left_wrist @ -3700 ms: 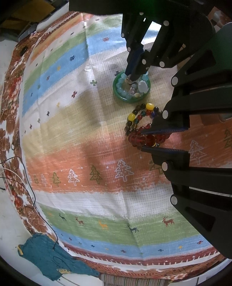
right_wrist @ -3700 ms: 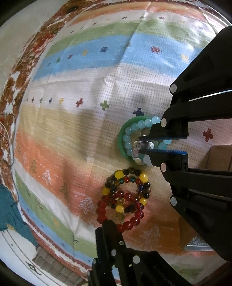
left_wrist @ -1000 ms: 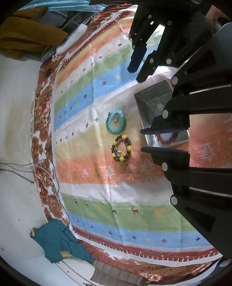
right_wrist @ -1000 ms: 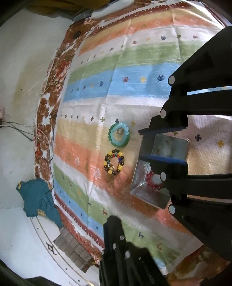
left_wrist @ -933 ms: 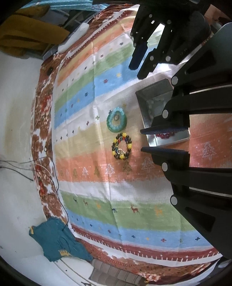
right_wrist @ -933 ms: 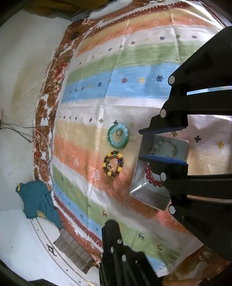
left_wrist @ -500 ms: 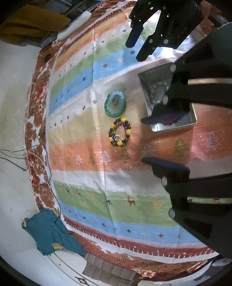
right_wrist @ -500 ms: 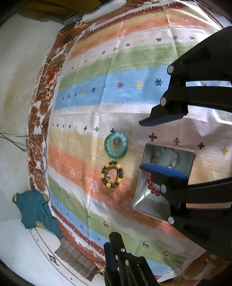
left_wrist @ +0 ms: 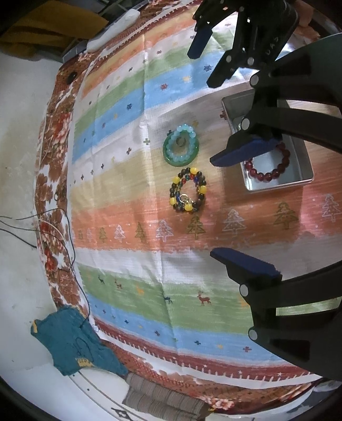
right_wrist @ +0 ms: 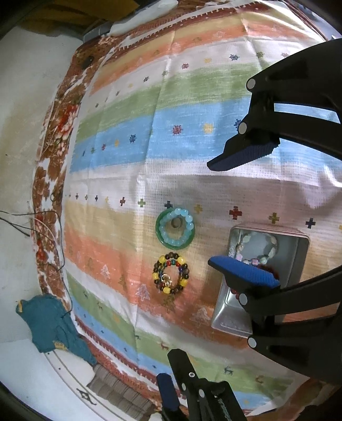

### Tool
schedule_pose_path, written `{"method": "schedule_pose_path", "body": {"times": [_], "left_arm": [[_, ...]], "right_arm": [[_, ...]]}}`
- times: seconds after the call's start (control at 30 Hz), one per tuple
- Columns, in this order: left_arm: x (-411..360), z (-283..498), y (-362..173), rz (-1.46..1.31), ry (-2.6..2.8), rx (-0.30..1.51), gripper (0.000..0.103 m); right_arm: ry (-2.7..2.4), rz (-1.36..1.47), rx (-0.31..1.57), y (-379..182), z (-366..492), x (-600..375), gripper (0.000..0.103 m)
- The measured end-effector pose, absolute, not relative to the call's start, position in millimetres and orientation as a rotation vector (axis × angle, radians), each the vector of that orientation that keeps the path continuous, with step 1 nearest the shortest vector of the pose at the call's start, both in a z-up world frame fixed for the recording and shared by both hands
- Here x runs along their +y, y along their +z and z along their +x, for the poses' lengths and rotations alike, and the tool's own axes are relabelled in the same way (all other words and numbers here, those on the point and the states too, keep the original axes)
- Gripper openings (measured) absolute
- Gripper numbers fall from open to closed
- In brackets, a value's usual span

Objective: Organize jewelry
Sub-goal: 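Move both open grippers back to the remaining bracelets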

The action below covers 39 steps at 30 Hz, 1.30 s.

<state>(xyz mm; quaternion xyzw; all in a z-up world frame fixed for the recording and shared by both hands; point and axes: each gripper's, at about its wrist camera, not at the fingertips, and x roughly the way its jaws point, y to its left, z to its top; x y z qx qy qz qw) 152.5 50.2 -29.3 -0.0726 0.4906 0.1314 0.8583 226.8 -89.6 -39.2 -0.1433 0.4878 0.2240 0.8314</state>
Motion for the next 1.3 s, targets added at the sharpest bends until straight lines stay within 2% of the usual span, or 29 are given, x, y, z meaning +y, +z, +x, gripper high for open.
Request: {"method": "schedule_pose_path", "body": {"times": [0.3, 1.3], "left_arm": [[58, 175, -38, -0.128, 0.301, 1.049, 0.070], [80, 231, -89, -0.092, 0.325, 1.178, 0.070]], "right_arm": [[0.464, -0.322, 1.057, -48, 242, -80, 0.069], [0.435, -0.374, 1.185, -93, 294, -52, 0.069]]}}
